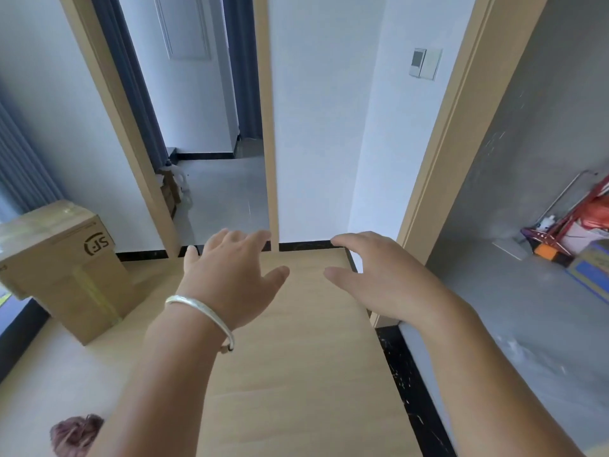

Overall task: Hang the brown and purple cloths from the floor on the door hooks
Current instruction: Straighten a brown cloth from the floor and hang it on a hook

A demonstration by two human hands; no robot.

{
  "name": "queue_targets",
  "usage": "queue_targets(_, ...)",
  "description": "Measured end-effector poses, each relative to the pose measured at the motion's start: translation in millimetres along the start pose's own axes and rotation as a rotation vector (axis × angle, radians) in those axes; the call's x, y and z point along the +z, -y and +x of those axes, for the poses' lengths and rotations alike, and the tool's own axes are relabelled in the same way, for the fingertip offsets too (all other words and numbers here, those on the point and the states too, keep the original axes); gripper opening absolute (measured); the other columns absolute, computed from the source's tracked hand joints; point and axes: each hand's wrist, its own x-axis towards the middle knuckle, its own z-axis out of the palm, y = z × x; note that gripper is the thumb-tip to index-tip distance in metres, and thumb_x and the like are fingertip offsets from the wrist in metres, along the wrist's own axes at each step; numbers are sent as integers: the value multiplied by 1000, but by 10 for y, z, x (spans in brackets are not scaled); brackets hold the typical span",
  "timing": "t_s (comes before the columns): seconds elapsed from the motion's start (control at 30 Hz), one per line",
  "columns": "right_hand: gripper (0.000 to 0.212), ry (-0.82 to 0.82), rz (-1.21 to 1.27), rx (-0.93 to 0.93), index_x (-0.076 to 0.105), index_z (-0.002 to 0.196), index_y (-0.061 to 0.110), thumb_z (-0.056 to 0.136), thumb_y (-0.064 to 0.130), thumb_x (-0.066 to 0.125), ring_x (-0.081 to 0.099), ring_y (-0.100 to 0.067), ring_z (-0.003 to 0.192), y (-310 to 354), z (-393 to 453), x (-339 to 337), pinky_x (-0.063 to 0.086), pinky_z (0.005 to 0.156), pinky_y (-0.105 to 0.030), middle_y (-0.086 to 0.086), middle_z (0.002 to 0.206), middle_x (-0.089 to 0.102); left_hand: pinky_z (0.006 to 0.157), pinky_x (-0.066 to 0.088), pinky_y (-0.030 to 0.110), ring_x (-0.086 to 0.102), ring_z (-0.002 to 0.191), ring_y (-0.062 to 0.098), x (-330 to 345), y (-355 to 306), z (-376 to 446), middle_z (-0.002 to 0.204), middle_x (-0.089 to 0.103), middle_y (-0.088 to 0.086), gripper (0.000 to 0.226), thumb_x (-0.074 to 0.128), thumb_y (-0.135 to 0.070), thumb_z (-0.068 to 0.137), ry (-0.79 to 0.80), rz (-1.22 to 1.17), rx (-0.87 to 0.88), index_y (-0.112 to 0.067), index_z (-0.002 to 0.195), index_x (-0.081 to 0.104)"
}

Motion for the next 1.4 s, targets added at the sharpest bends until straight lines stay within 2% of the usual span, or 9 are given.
queue_targets(0.27,54,15,-25,-10,39,142,34,91,49,51,32,-9,135,-654,1058,-293,33,107,-33,13,145,39,114,22,54,29,137,17,212,-346,1150,140,43,-7,62,40,-65,88,4,0,-24,-38,143,29)
queue_targets(0.57,55,58,-4,-4,38,141,37,90,50,51,33,-9,134,-846,2465,-88,35,106,-35,15,145,37,113,22,48,31,132,15,520,-98,2428,130,46,-10,55,41,-62,89,32,-40,-20,-37,137,36)
queue_targets(0.7,55,49,-29,-11,39,141,36,89,49,52,33,-8,134,-766,3256,-14,35,102,-30,15,146,37,115,20,52,24,139,17,526,192,3207,140,42,-8,59,40,-60,91,15,-67,-7,-36,143,28)
queue_targets(1.03,51,-6,-30,-89,42,138,37,90,49,53,35,-4,132,-295,5084,165,34,102,-28,18,143,39,113,21,53,29,133,17,414,1076,4800,134,45,-7,55,42,-57,91,-47,-90,-28,-34,140,33)
queue_targets(1.23,51,105,-24,-171,41,139,37,91,49,52,33,-4,134,-27,5916,529,34,102,-29,17,144,38,115,19,52,20,141,15,512,1712,5242,145,37,-10,60,40,-59,91,-32,-87,-153,-37,145,26)
queue_targets(1.4,52,219,-31,-325,41,139,37,90,48,52,37,-7,130,365,6759,994,35,99,-27,17,145,37,116,18,53,22,141,16,563,2372,5570,144,38,-10,60,41,-61,90,-67,-78,-357,-39,144,26)
